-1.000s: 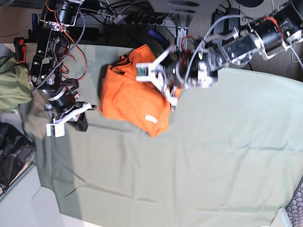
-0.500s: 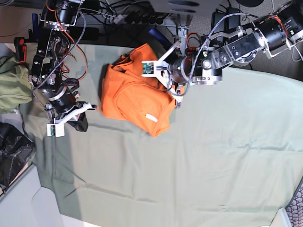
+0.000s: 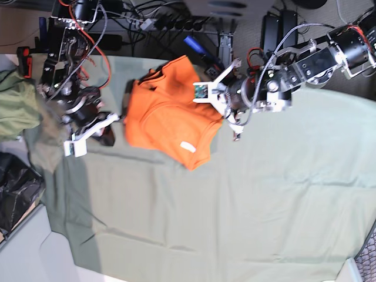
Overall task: Fold the T-shirt properly
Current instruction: 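Grasp the bundle's edge with left gripper and tuck it under, then release the folded shirt and pull the left gripper away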
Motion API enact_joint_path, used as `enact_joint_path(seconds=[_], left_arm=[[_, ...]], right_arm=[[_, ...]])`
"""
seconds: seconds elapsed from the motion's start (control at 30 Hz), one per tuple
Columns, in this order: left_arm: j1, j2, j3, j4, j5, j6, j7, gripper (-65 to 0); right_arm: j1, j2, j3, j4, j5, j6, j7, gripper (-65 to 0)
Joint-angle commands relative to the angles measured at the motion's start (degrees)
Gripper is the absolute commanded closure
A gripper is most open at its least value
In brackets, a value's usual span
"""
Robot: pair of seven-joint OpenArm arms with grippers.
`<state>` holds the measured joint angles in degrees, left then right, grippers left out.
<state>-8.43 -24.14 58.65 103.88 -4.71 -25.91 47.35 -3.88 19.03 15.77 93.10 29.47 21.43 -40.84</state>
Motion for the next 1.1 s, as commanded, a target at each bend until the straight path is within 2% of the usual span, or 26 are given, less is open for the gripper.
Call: enact_joint_path(seconds=[0.0,0.6,0.77,1.07], left_arm=[[-0.5,-0.5,-0.1,0.6,-0.3,-0.6,-0.4,0.0],[-11.2,0.0,-0.1,-13.1,-0.3,-0.9,-7.5,0.0],[-15.7,3.6,-0.2,-21.8,-0.3,-0.9,-8.8,0.0],[-25.8,9.6,-0.3,-37.0,1.2,-1.3,-15.1,0.0]], right_arm=[[0.3,0.9,0.3,1.0,1.7,4.5,1.1,0.0],[-0.7,1.0,0.3,1.0,3.7,4.5,-0.7,0.0],[-0.7,1.0,0.3,1.0,5.3,4.5,-1.6,0.0],[-0.9,0.9,0.3,1.0,5.7,4.5,-1.8,0.0]])
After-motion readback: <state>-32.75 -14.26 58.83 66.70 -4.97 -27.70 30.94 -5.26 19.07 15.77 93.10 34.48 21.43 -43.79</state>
